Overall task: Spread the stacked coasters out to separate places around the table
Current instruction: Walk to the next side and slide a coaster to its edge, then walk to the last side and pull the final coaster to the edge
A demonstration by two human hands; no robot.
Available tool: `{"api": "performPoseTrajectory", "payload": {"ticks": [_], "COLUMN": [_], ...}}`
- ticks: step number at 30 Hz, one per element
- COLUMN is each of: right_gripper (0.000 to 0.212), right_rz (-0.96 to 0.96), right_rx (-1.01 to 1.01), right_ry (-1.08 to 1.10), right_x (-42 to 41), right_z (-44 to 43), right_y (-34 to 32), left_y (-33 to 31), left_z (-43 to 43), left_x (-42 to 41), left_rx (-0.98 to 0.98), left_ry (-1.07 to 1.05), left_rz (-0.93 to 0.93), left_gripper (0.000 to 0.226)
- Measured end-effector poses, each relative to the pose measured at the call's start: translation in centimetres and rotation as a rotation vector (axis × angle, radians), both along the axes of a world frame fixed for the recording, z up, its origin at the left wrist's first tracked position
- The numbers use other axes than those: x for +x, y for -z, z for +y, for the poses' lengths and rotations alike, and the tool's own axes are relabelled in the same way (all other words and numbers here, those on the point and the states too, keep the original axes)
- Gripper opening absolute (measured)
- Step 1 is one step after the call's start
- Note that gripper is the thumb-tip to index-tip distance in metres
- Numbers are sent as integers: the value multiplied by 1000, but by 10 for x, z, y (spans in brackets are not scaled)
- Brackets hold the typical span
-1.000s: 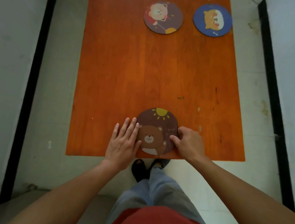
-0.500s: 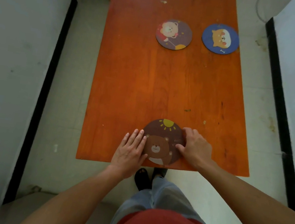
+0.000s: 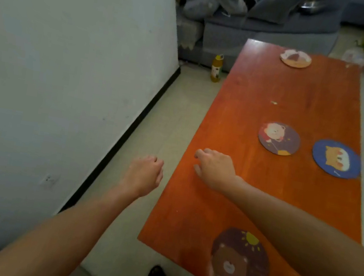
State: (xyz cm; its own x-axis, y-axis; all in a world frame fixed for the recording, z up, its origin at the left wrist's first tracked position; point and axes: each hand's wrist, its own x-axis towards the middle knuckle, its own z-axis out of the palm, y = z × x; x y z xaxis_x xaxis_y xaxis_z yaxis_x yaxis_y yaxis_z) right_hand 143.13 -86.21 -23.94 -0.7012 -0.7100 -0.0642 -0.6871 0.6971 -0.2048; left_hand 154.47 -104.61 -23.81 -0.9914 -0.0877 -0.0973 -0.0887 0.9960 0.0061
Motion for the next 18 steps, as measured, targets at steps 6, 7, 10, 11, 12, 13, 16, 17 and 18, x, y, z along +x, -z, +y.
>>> {"api": "performPoseTrajectory", "payload": {"ticks": [6,7,10,11,12,13,16,17,18], "right_gripper": [31,31,30,30,31,31,31,31,31], "right_rz": [95,108,145,147,139,131,107,93,86], "right_rx": [6,5,24,37,52,63,77,74,70], "right_ry": [-91,-89,-60,-40,-15,12,81,102,119], "right_x": [-22,-25,-34,-37,-40,-44,-53,-56,-59], "right_z": [-95,-113,-166,-185,-204,-224,-281,-297,-311], "right_y": [-20,-21,-16,-13,-10,-7,0,0,0], "left_y": [-27,-28,-26,-24,-23,-22,-23,-25,-27], "left_z": [-96,-115,-178,-199,-220,-241,-302,-320,-337], "left_x": [-10,-12,-22,-25,-28,-30,-35,-37,-39], "left_rx": [-41,-44,-48,-47,-45,-47,-60,-60,-65], "left_ry": [-86,-83,-60,-45,-25,-5,37,44,55], "left_rz": [69,73,90,88,75,63,44,38,32], "left_gripper": [22,22,22,22,22,22,21,21,21]}}
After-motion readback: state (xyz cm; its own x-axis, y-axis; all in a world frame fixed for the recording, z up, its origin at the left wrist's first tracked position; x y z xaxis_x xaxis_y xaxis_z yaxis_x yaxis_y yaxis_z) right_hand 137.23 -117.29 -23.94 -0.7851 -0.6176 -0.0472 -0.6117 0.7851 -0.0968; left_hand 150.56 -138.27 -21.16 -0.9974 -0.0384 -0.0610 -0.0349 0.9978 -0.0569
